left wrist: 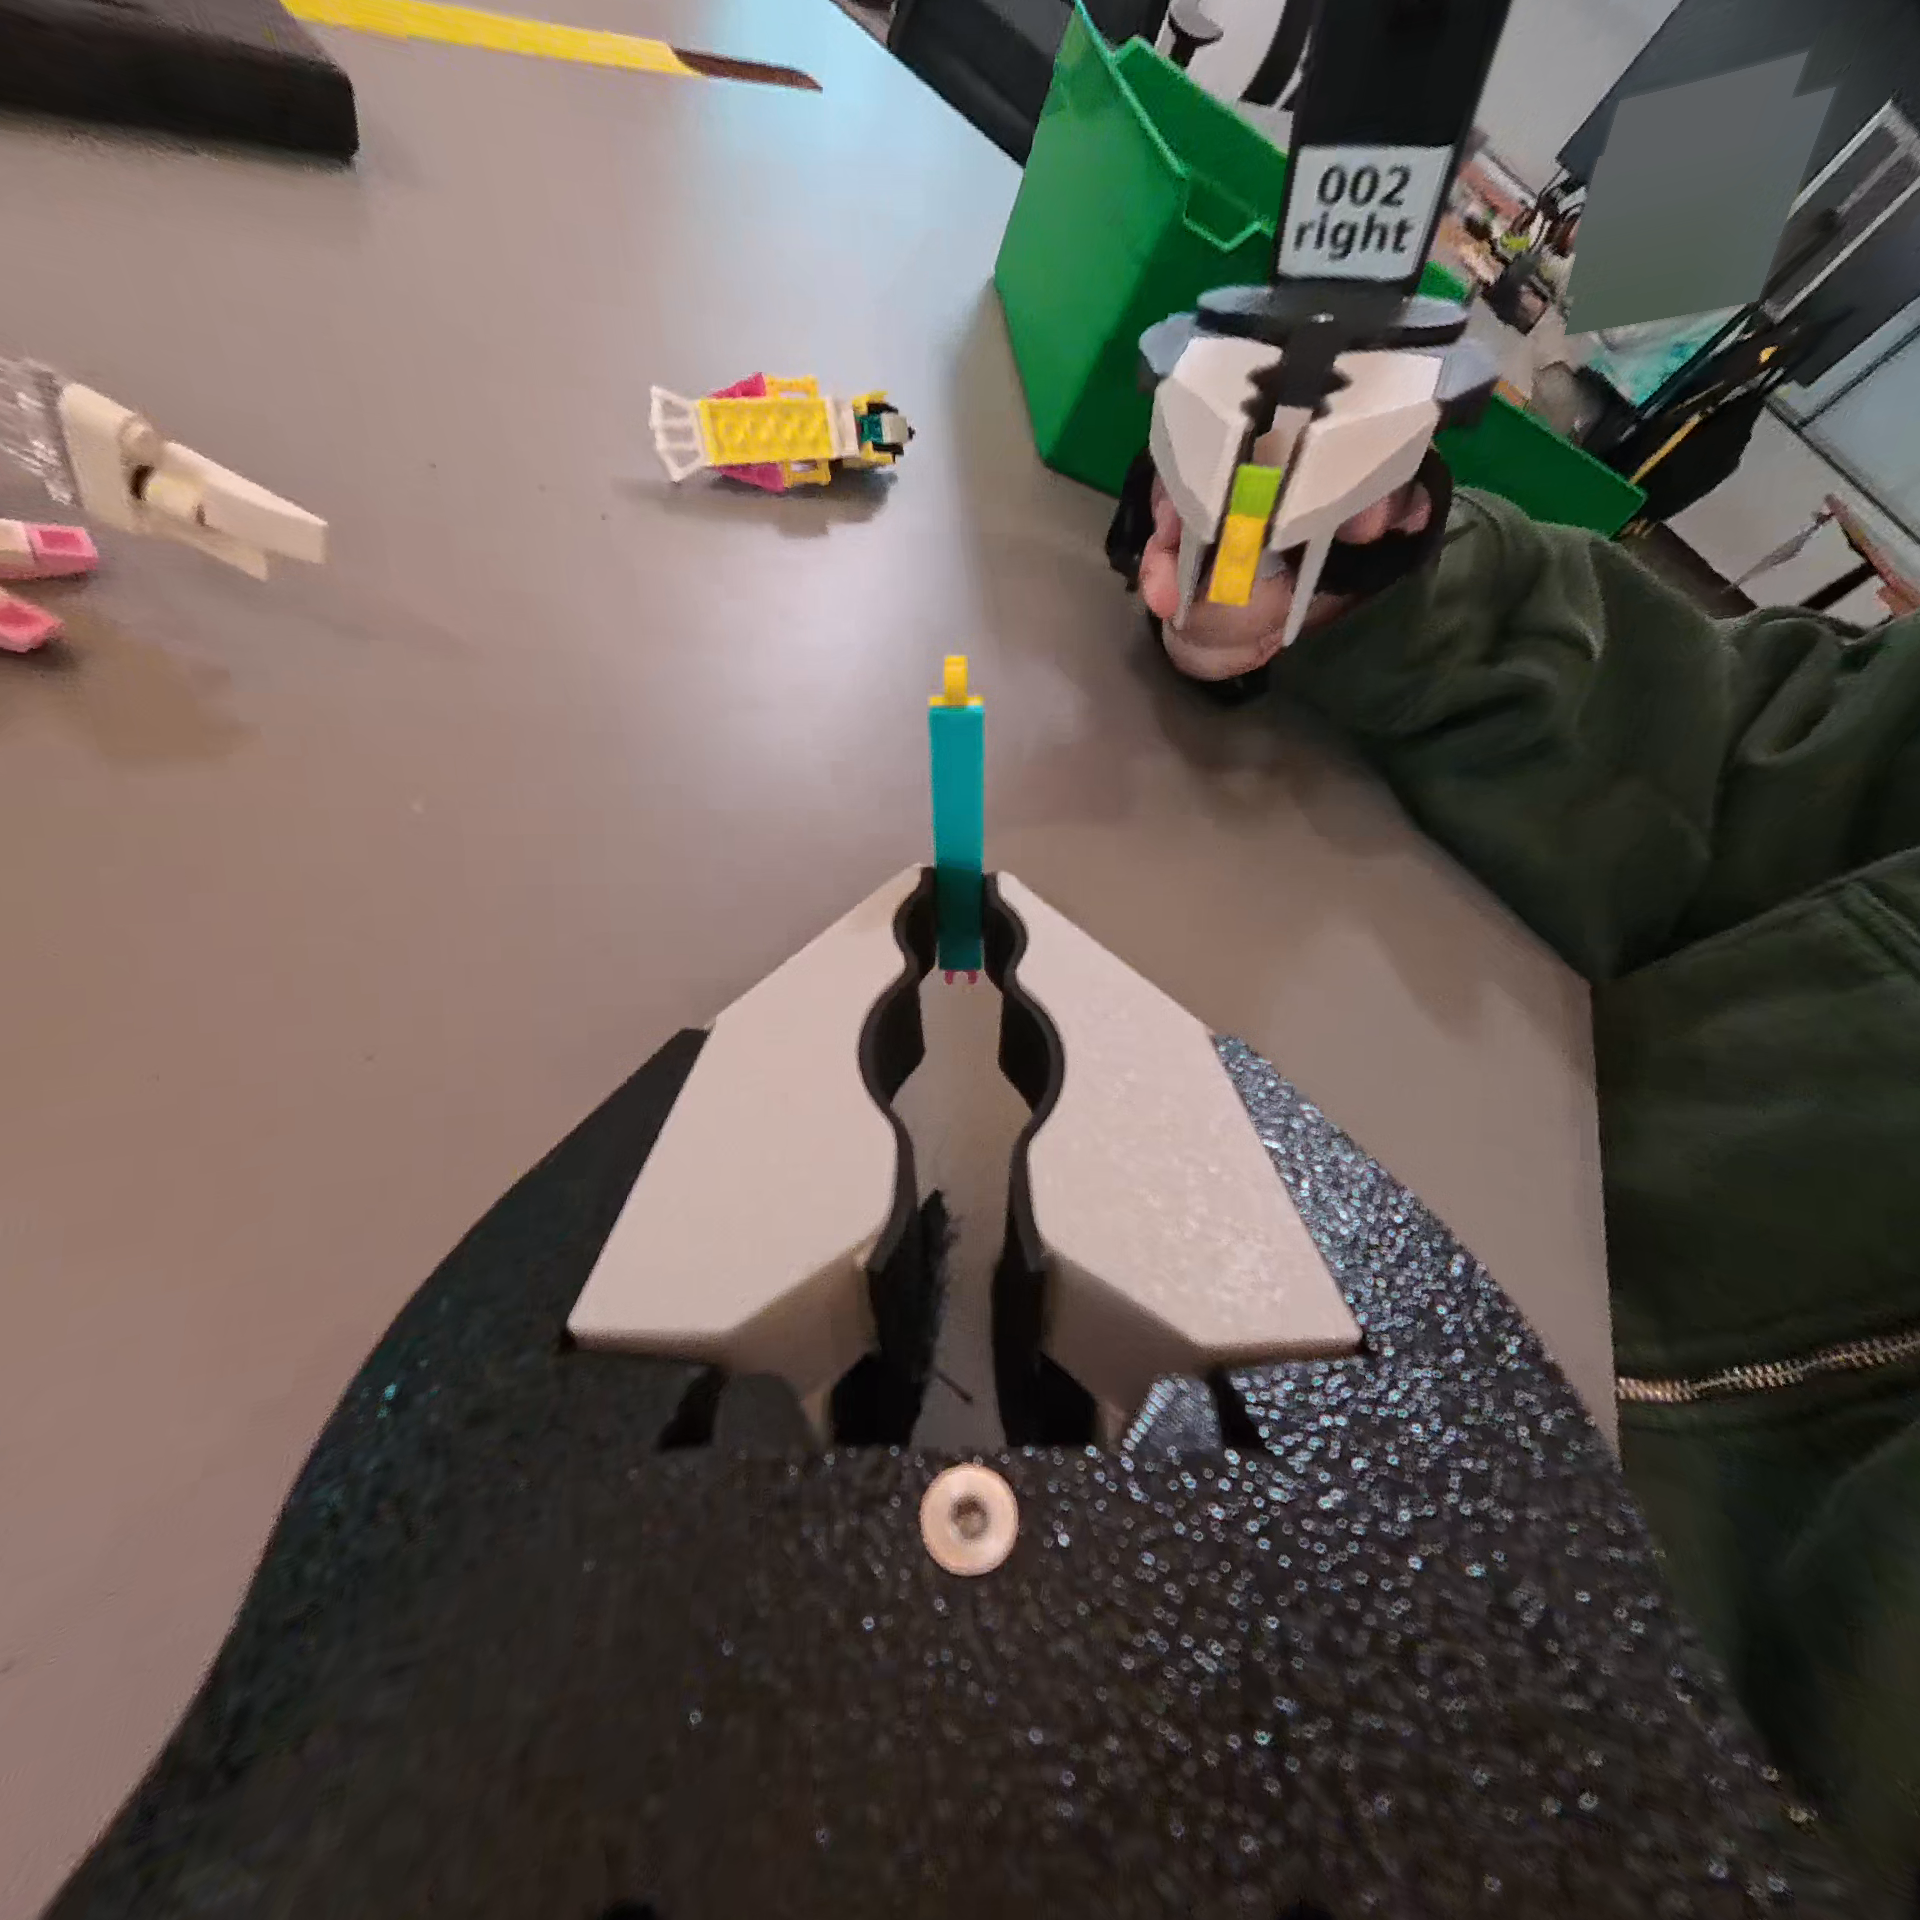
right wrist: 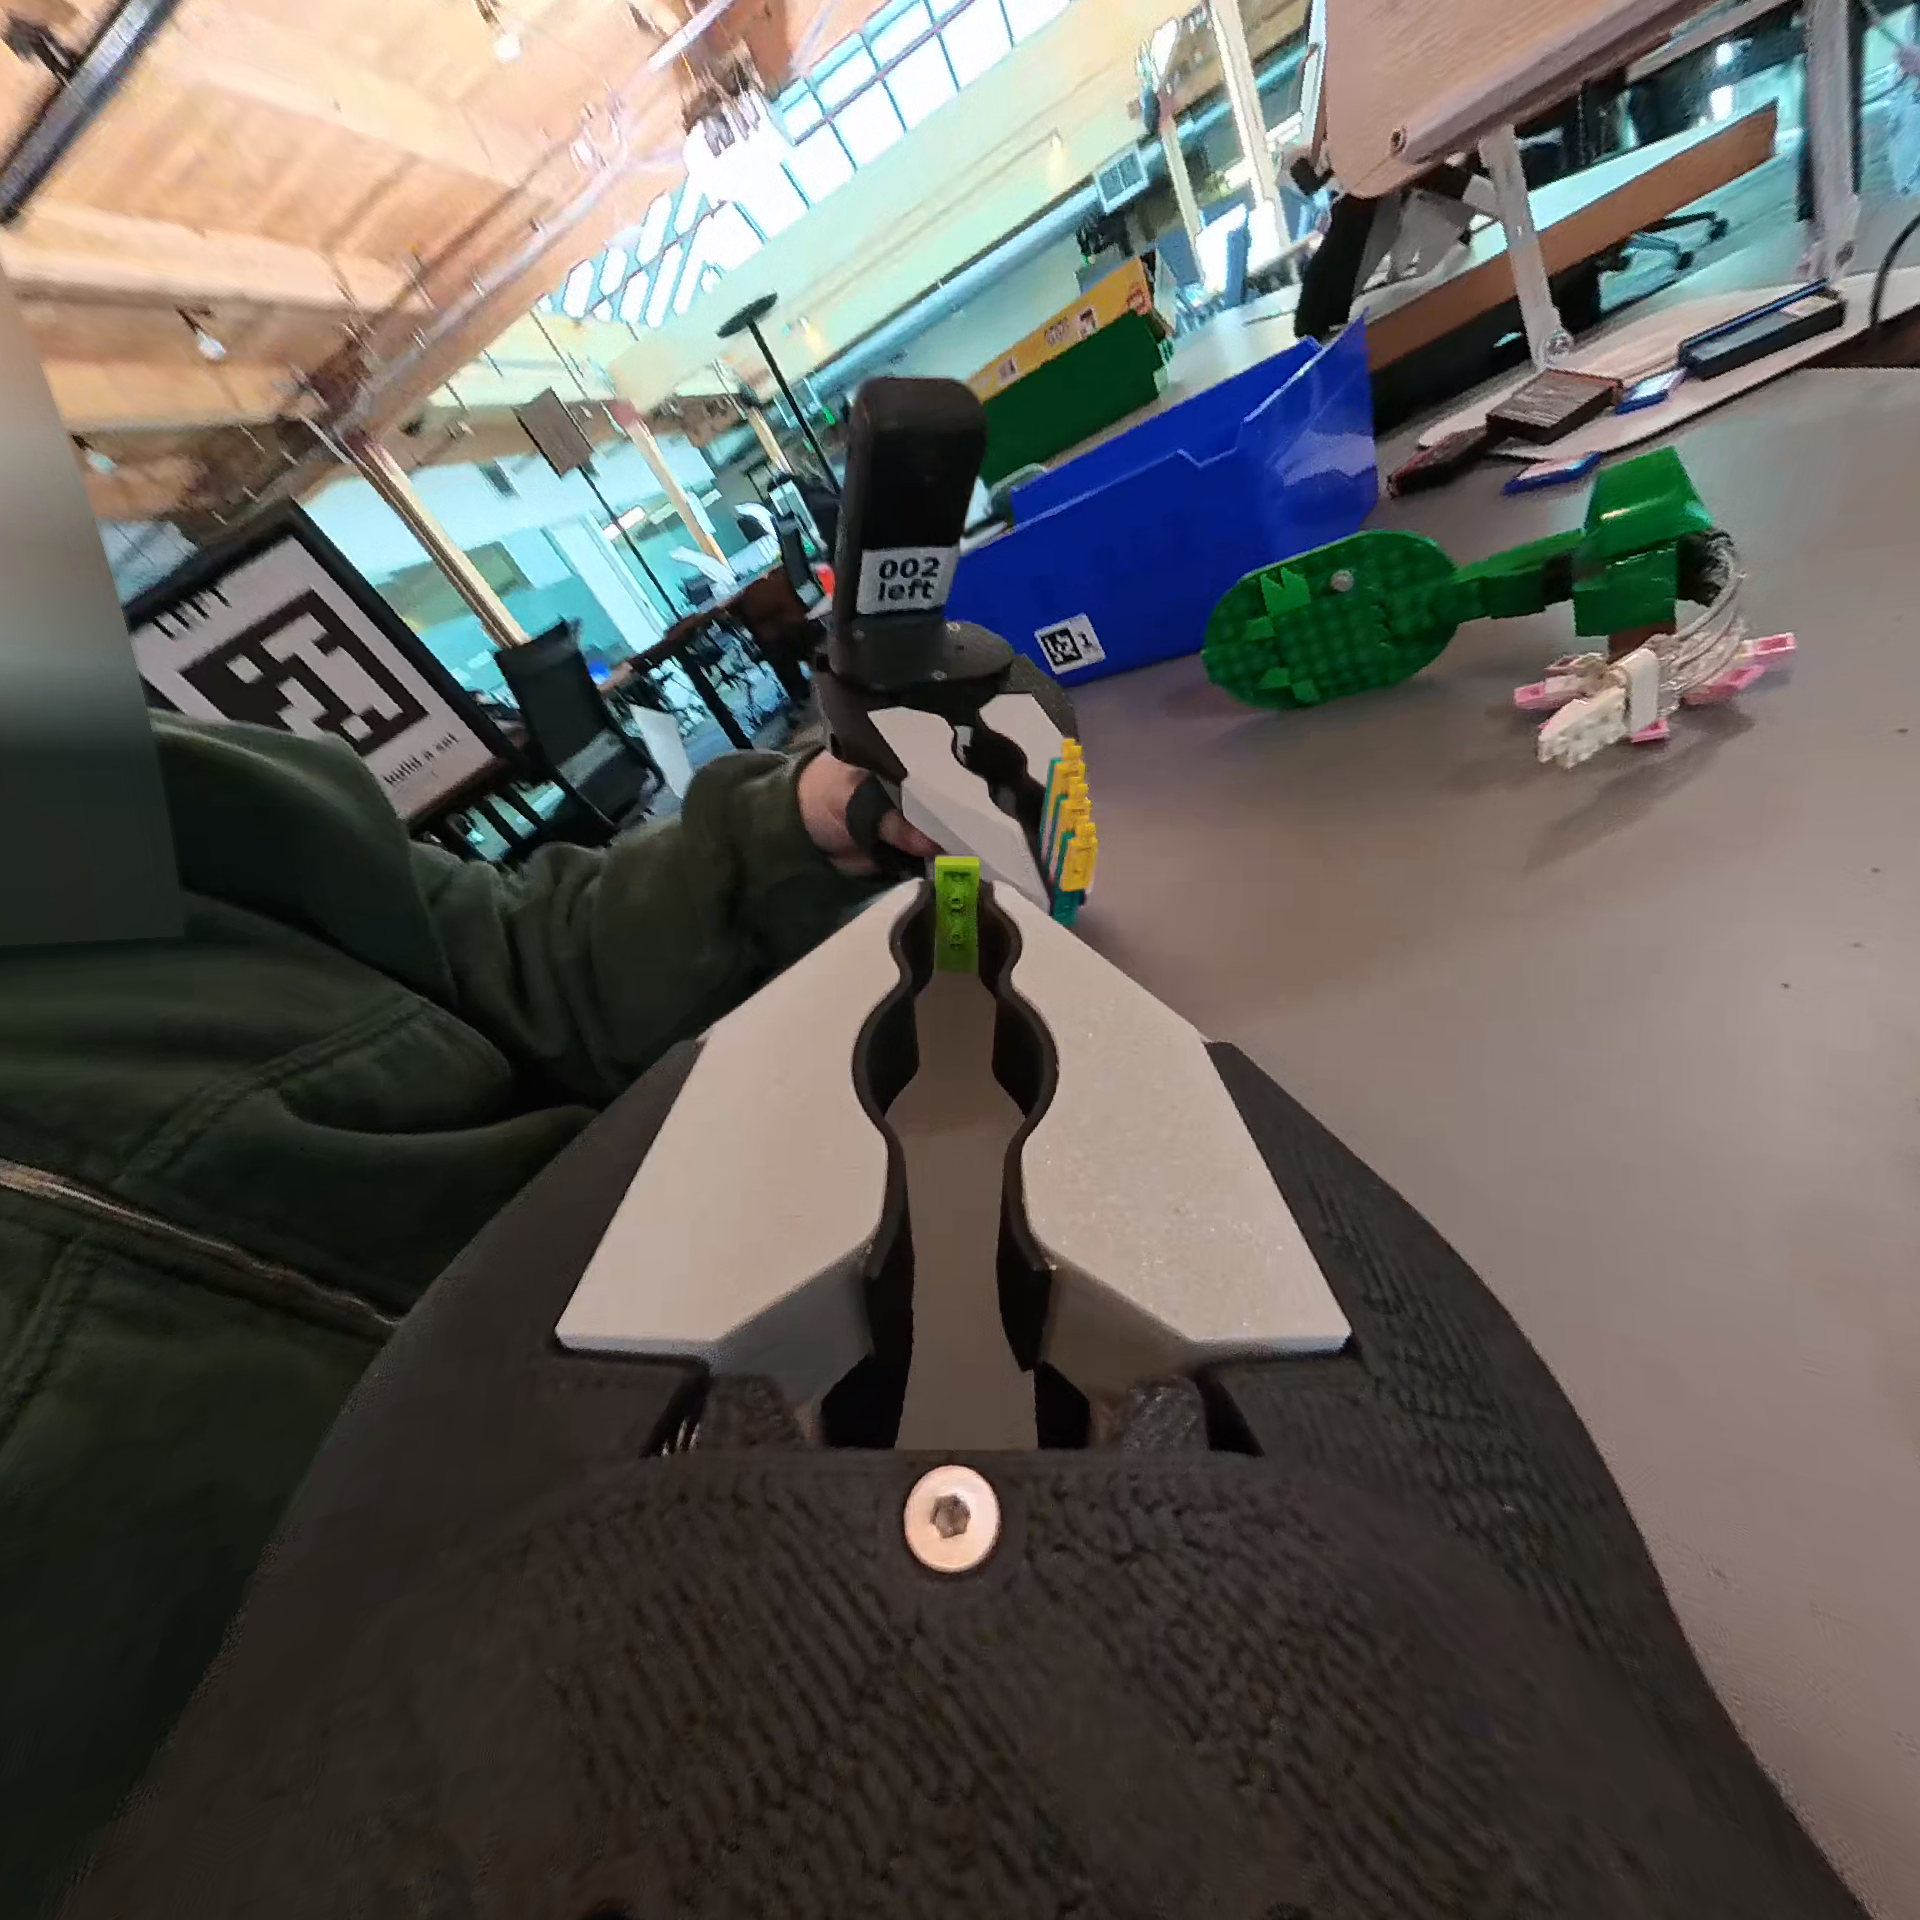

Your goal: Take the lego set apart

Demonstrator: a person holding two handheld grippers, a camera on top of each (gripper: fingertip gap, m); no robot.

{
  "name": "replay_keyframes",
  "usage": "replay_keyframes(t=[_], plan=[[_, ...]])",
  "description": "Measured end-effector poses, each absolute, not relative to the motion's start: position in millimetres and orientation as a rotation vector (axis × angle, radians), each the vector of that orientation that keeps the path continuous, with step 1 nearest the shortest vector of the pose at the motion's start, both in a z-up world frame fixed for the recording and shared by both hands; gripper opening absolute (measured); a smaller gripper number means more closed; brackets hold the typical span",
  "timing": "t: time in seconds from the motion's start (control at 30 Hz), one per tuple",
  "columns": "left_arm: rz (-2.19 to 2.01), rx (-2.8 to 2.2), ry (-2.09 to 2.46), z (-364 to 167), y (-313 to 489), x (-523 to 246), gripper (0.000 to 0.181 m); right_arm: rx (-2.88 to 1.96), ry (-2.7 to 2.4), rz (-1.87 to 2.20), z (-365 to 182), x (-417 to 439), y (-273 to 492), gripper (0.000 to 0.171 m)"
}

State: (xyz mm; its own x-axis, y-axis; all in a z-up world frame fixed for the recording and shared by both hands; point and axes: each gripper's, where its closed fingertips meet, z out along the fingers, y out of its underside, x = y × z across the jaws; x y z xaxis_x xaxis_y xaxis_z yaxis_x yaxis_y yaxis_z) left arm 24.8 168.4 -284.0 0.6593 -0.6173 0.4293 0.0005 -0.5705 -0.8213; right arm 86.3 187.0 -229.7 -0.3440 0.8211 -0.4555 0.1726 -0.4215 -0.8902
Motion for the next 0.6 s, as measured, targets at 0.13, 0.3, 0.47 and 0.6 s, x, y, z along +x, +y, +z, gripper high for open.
replay_keyframes(t=[0.13, 0.3, 0.47, 0.6], plan=[[-0.956, -2.089, 0.424, -292, 167, 22, 0.006, -1.446, -1.225, 1.927, -230, 84, 190, 0.005], [-0.933, -2.139, 0.352, -300, 172, 20, 0.03, -1.39, -1.228, 1.911, -227, 81, 185, 0.005], [-0.94, -1.847, 0.487, -254, 167, 49, 0.042, -1.326, -1.184, 1.873, -221, 79, 187, 0.005], [-1.151, -1.7, 0.523, -236, 157, 84, 0.03, -1.238, -1.209, 1.937, -214, 81, 174, 0.005]])
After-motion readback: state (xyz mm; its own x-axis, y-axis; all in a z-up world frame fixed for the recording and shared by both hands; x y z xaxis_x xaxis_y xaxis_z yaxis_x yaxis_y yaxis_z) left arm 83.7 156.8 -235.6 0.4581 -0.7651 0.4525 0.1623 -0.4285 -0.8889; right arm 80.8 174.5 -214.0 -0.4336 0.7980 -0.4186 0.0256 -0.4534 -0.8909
